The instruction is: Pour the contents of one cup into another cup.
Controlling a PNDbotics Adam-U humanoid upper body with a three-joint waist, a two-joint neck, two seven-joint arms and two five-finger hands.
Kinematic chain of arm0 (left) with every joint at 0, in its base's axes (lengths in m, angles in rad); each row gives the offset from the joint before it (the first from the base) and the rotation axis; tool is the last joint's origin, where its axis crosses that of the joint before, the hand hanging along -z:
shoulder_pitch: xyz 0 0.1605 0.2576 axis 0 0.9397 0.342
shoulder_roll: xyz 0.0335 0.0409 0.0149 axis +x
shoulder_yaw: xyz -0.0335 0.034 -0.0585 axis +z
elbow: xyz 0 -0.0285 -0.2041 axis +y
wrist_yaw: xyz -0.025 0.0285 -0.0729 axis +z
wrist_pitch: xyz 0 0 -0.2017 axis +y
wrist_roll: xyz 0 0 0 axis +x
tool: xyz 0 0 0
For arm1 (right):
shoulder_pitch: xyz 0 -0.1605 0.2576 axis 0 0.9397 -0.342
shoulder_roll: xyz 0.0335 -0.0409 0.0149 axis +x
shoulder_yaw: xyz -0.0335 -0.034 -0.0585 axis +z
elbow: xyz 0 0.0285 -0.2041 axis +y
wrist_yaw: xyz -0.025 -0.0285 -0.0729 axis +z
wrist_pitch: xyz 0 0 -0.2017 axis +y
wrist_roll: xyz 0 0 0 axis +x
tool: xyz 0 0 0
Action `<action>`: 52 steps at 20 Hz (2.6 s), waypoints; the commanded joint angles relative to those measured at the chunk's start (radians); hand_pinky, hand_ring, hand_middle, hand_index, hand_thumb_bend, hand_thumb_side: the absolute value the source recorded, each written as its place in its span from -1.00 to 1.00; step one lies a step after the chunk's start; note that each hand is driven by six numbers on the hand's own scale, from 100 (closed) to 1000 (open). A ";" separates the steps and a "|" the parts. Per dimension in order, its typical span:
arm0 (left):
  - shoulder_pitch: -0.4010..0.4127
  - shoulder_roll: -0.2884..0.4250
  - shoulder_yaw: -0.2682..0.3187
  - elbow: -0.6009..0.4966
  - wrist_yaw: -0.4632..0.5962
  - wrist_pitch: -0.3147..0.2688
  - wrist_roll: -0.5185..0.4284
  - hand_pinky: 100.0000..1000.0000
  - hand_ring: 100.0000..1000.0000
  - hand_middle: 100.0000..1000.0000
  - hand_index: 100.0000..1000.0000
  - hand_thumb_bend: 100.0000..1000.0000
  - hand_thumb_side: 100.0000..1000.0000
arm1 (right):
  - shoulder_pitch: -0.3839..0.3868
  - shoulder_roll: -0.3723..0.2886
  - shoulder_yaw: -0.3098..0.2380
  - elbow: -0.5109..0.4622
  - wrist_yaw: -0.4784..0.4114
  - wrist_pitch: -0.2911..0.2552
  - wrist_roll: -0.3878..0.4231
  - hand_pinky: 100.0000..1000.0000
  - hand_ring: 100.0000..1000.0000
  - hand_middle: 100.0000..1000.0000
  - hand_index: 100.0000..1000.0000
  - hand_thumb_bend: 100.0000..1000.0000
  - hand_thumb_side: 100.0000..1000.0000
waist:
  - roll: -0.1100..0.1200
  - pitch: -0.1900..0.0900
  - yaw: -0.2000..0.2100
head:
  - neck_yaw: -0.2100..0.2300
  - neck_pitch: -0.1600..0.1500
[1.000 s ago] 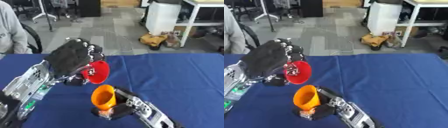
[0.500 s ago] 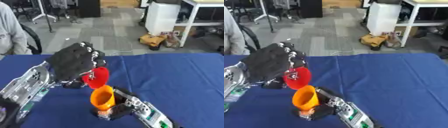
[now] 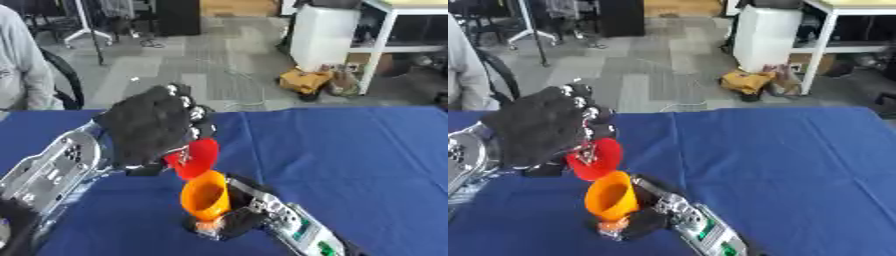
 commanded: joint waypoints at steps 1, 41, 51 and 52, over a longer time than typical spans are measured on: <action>-0.025 0.020 0.004 -0.027 -0.021 -0.002 -0.005 -0.04 -0.52 -0.63 0.19 0.04 -1.00 | -0.010 -0.010 -0.006 -0.008 0.003 -0.001 0.002 -0.23 -0.27 -0.28 -0.03 -0.54 -1.00 | 0.003 -0.019 0.000 | -0.005 0.005; -0.033 0.011 -0.051 0.010 -0.105 -0.088 -0.060 -0.16 -0.53 -0.63 0.19 0.00 -1.00 | -0.008 -0.010 -0.005 0.005 0.006 0.000 0.017 -0.24 -0.26 -0.28 -0.03 -0.55 -1.00 | 0.005 -0.018 0.003 | -0.009 0.005; -0.034 0.008 -0.053 0.016 -0.122 -0.095 -0.064 -0.16 -0.53 -0.64 0.19 0.00 -1.00 | -0.007 -0.010 -0.006 0.006 0.007 0.000 0.017 -0.24 -0.26 -0.28 -0.03 -0.56 -1.00 | 0.005 -0.018 0.000 | -0.009 0.004; -0.034 0.008 -0.053 0.015 -0.126 -0.096 -0.065 -0.16 -0.53 -0.64 0.19 0.00 -1.00 | -0.007 -0.010 -0.006 0.006 0.007 0.000 0.016 -0.24 -0.26 -0.28 -0.03 -0.56 -1.00 | 0.006 -0.018 0.000 | -0.009 0.003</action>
